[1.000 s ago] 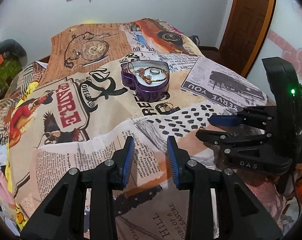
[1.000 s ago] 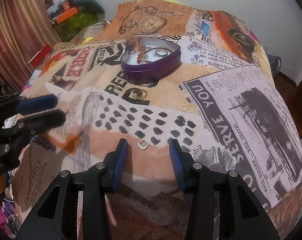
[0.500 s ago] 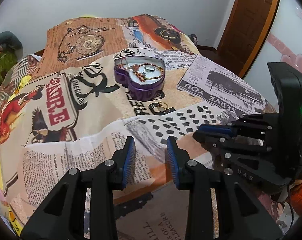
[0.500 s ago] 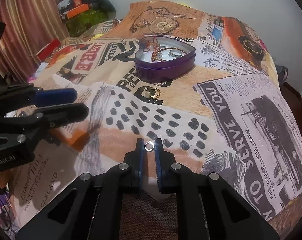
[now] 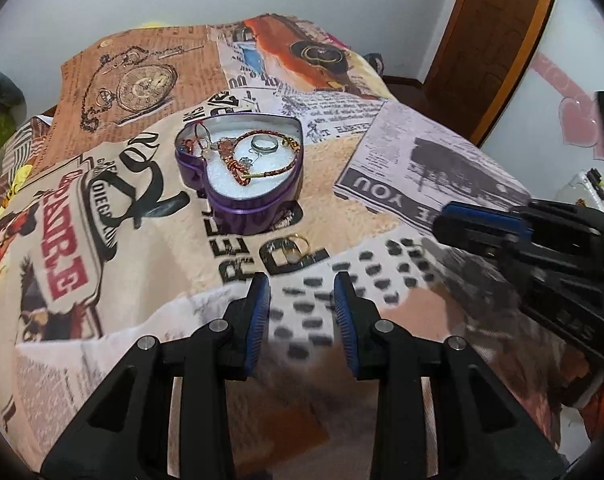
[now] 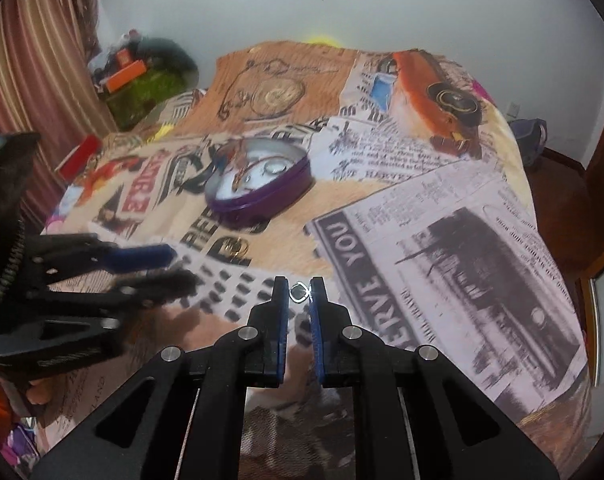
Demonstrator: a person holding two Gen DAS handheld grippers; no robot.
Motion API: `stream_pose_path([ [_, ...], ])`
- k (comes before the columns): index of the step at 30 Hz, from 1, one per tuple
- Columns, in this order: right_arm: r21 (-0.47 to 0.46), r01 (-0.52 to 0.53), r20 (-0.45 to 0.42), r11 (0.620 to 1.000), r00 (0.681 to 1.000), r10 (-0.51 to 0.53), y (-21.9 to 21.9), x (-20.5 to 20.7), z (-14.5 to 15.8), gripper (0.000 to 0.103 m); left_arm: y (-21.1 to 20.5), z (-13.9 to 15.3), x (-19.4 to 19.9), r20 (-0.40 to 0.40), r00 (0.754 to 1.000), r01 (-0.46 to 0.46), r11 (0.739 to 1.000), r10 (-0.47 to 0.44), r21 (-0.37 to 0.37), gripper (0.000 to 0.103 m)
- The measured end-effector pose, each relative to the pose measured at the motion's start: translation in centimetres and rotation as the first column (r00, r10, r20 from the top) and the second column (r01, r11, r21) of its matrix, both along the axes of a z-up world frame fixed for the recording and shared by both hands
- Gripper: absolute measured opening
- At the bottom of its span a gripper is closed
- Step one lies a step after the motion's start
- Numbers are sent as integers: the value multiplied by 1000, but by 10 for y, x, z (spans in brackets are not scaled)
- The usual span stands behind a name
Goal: Organize jewelry
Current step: 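Close the left tool on a gold ring while the right tool grasps a small silver ring, then carry both held rings over the purple heart tin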
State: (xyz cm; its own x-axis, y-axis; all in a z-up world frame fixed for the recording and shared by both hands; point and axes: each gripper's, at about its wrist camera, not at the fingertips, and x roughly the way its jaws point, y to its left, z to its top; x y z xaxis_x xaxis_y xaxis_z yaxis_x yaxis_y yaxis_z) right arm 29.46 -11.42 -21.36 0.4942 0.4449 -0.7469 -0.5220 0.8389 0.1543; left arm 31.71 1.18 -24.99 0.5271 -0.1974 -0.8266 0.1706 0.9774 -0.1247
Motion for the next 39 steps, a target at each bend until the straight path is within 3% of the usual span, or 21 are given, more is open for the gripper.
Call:
stream_pose_path([
  [9, 25, -25, 24, 999, 999, 24, 1, 5, 2, 9, -6, -13, 26, -24, 1000, 7, 1000, -6, 12, 32],
  [13, 31, -29, 21, 999, 999, 28, 2, 7, 0, 9, -11, -16, 29, -25, 999, 25, 999, -24, 29, 16],
  [19, 24, -35, 14, 999, 999, 34, 6, 4, -1, 9, -11, -12, 21, 8, 1000, -12, 998, 12, 65, 16],
  [39, 72, -36, 103, 997, 994, 28, 20, -7, 46, 9, 20, 64, -21, 173, 983, -60, 998, 58, 7, 16],
])
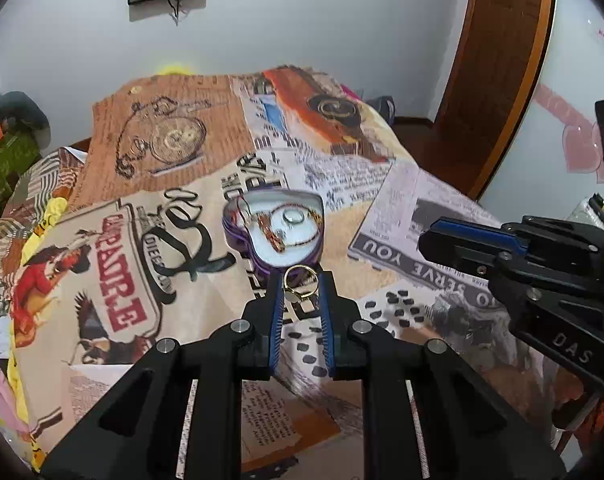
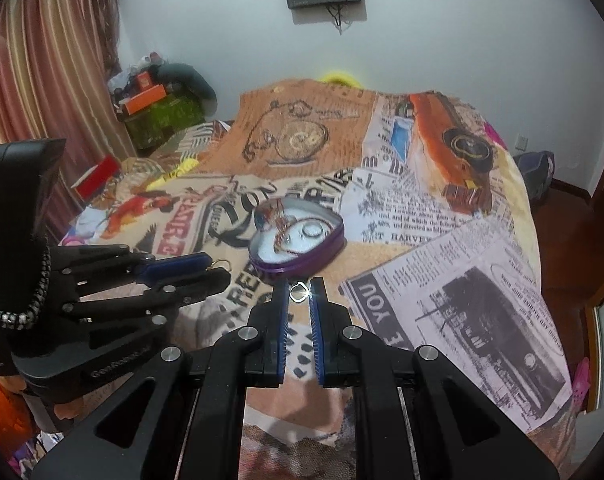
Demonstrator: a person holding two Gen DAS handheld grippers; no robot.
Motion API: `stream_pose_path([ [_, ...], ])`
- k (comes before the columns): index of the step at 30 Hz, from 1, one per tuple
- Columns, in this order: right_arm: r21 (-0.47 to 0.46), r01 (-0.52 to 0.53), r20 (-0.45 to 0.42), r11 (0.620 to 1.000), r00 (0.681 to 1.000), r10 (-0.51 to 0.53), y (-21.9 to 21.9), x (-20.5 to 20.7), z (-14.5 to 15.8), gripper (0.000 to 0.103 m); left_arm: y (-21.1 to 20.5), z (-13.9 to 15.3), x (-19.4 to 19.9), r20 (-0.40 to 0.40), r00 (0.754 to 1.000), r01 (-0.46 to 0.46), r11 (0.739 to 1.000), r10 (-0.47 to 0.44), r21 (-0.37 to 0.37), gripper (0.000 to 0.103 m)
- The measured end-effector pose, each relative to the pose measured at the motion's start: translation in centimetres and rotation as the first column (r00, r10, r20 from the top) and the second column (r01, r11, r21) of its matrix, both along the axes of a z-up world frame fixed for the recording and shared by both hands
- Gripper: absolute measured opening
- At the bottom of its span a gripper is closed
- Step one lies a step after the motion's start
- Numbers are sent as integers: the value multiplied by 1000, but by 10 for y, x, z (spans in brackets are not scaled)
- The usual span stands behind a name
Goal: Organize jewelry
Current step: 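Carry both held rings over the purple heart tin, then open both tools above the tin to drop the rings inside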
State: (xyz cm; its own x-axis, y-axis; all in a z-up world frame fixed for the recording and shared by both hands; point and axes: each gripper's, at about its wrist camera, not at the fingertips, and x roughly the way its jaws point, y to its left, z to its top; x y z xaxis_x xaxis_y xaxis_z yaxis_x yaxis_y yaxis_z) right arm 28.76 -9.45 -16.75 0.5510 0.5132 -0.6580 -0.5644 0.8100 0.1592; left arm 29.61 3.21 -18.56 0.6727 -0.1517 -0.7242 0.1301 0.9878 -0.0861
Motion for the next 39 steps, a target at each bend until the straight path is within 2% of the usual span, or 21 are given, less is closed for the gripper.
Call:
stream_pose_path([
  [7, 29, 6, 16, 1000, 1000, -6, 4, 6, 10, 9, 11, 12, -1, 39, 999, -13, 1000, 13, -4, 16],
  [16, 58, 7, 16, 998, 1000, -8, 14, 25, 12, 9, 17, 3, 19, 40, 999, -20, 1000, 21, -23, 16],
  [29, 29, 6, -35, 1000, 999, -5, 34, 61, -18, 9, 22, -17, 55, 16, 1000, 5, 999, -4, -54, 16],
  [34, 43, 5, -66, 999, 998, -2, 37, 75, -27, 9, 19, -32, 66, -8, 1000, 21, 999, -22, -50, 16],
  [39, 45, 5, -92, 999, 996, -1, 38, 82, -38, 9, 21, -44, 70, -24, 999, 23, 997, -25, -77, 16],
])
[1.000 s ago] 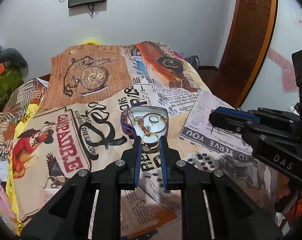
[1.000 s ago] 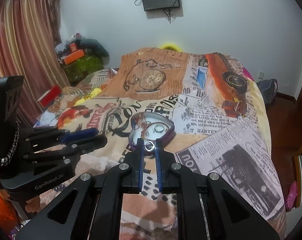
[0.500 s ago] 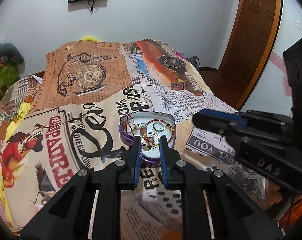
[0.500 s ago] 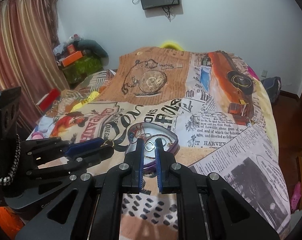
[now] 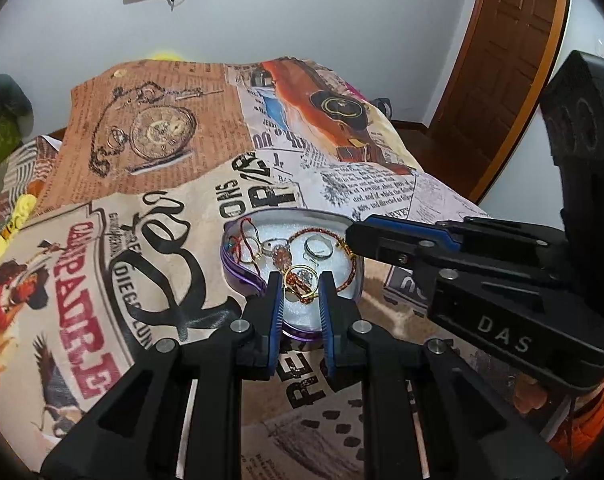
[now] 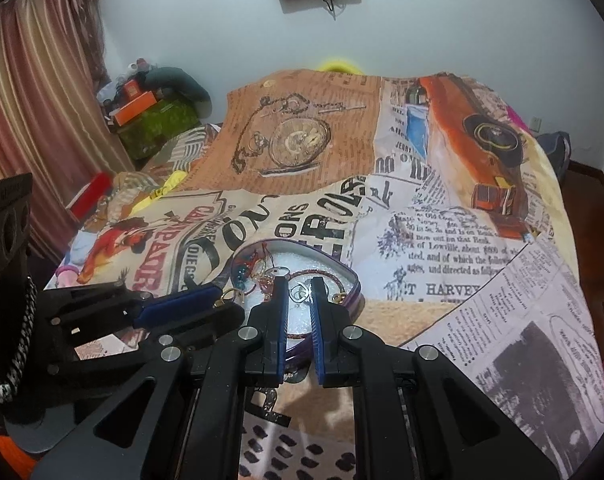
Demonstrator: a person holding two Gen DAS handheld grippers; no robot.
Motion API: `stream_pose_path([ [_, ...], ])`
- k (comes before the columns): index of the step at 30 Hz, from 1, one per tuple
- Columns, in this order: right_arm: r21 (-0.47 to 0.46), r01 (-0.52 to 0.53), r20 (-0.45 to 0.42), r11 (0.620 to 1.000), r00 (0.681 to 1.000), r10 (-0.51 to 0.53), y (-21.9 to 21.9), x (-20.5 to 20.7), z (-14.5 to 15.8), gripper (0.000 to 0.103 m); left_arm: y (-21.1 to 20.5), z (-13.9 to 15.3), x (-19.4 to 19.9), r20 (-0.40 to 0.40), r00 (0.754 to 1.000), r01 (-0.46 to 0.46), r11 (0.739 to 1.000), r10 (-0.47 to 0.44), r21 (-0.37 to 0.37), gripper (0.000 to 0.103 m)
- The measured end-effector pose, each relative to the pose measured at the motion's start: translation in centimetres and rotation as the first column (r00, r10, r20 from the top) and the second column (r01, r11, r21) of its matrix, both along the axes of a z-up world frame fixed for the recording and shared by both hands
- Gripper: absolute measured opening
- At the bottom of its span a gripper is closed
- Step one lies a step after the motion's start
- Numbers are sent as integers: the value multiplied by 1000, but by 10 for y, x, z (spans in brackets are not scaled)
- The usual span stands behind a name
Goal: Organize jewelry
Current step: 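Open both tools above the tin to drop the rings inside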
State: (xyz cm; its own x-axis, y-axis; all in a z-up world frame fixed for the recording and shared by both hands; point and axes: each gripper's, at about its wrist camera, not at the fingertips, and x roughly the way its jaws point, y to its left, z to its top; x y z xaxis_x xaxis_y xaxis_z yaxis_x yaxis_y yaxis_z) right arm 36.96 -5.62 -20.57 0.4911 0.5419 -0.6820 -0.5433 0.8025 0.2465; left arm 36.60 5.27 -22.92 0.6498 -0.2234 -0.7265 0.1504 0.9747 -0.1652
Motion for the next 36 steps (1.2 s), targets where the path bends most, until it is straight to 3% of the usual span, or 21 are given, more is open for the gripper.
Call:
stream_pose_path([
  [23, -41, -16, -55, 999, 998, 13, 7, 9, -16, 11, -1, -3, -12, 14, 1000, 9, 1000, -10, 14, 17],
  [26, -49, -3, -41, 999, 999, 1, 5, 8, -13, 18, 0, -1, -15, 15, 1000, 8, 1000, -8, 13, 19],
  [29, -45, 11, -25, 999, 1000, -12, 3, 6, -9, 34, 1, 3, -16, 17, 1000, 3, 1000, -3, 14, 23],
  [36, -41, 32, 18, 999, 999, -32, -6, -8, 11, 36, 5, 27, -32, 49, 998, -29, 999, 28, 26, 24],
])
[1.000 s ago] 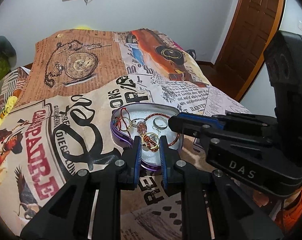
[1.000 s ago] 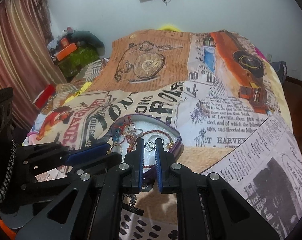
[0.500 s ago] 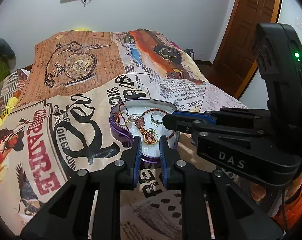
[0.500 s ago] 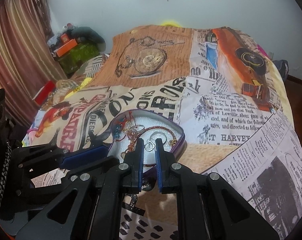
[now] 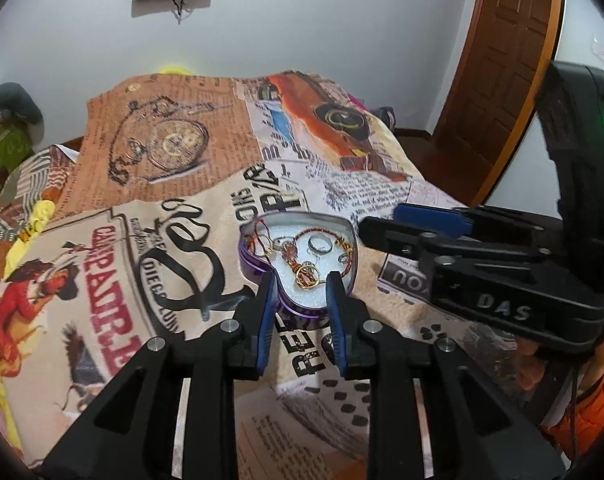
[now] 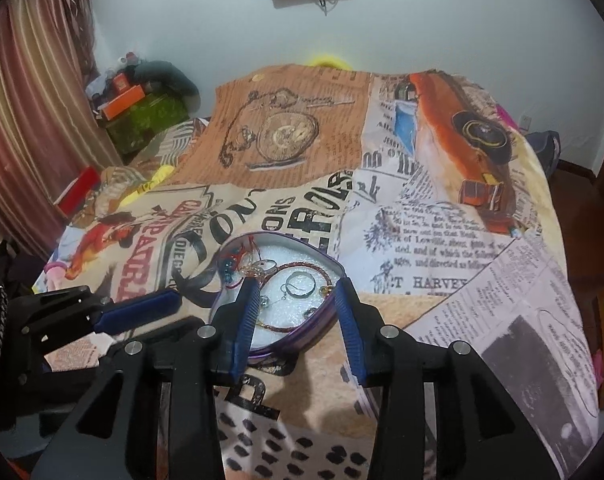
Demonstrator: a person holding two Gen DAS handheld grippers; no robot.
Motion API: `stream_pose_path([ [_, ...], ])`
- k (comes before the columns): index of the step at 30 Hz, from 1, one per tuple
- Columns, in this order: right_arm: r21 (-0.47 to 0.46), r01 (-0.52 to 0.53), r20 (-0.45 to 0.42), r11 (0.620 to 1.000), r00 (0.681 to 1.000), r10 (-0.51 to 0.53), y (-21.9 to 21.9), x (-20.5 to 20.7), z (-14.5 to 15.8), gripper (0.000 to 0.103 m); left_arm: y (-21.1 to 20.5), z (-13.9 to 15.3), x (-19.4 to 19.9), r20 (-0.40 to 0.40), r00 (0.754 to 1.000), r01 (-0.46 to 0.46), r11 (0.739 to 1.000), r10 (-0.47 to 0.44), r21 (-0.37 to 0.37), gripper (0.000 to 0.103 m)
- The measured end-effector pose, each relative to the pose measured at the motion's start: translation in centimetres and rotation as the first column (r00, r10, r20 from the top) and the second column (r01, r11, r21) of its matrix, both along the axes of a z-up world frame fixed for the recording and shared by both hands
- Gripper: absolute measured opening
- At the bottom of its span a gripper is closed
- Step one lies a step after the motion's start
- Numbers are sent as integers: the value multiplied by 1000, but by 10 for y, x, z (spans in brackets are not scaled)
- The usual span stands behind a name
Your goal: Organize jewelry
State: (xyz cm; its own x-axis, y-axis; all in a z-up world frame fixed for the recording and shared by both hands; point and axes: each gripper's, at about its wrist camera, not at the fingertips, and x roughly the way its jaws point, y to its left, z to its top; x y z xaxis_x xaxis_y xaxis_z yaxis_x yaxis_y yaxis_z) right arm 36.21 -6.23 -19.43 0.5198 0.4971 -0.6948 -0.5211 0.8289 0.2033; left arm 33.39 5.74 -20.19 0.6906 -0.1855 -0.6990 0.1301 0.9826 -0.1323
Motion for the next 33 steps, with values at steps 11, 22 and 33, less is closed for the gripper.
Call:
stream_pose_path([
  [11, 88, 63, 219, 994, 972, -81, -35, -75, 95, 36, 5, 109, -79, 223, 971, -79, 996, 84, -34, 24],
  [22, 192, 74, 554, 979, 815, -170, -70, -220, 204, 36, -25, 220, -227, 582, 808, -99, 995, 96, -27, 42],
  [33, 312, 102, 640, 944, 712, -288, -88, -300, 223, 80, -41, 232, -311, 712, 685, -194, 981, 153, -24, 95],
])
